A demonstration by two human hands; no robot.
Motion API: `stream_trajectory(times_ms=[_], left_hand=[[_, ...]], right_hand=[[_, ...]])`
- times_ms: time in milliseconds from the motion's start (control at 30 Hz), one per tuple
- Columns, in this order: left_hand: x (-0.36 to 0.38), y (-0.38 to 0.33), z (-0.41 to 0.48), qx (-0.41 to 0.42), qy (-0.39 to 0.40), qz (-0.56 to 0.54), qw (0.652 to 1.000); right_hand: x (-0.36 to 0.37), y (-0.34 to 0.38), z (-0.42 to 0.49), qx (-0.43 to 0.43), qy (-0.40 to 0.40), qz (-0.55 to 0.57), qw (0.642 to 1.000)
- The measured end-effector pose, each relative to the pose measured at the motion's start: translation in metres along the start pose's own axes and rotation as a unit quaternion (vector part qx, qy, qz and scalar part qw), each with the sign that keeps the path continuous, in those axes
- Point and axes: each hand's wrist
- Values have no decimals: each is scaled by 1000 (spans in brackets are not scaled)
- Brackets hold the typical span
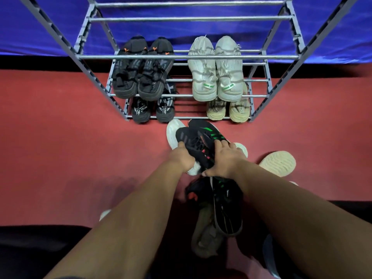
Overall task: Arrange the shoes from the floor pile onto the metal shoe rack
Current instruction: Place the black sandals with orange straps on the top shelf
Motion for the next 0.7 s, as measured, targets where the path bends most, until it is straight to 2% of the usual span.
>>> stream_trajectory(times_ms=[67,133,267,333,367,433,500,600,700], left_hand=[[1,8,-1,10,-4,-27,1000],[1,19,-2,13,-14,-35,999],[8,33,-12,13,-34,24,999],[16,30,-20,35,14,72,997],[20,27,-25,46,65,110,991],[27,20,-36,56,182,186,964],[38,17,-46,74,244,254,933],[59,16,-60,104,224,330,911],[82,17,-71,85,197,328,920]], right_hand=[[-1,6,-2,5,5,-11,1000],[-6,8,-3,15,8,26,1000],[-24,-1,-7,28,-20,118,992],[-32,-11,-10,41,-18,139,989],[-34,-17,-12,53,-14,150,987],[-34,-28,-14,82,-13,165,983],[-30,-38,-14,109,-14,175,978],[-22,-47,-12,132,3,202,970],[-16,-43,-11,136,9,199,971]])
Point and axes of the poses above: each hand's wrist, its own z-axis towards the middle knuckle, its own x-axis out of the palm, y = z × x, and after that the axes turned 12 degrees about x, right-handed
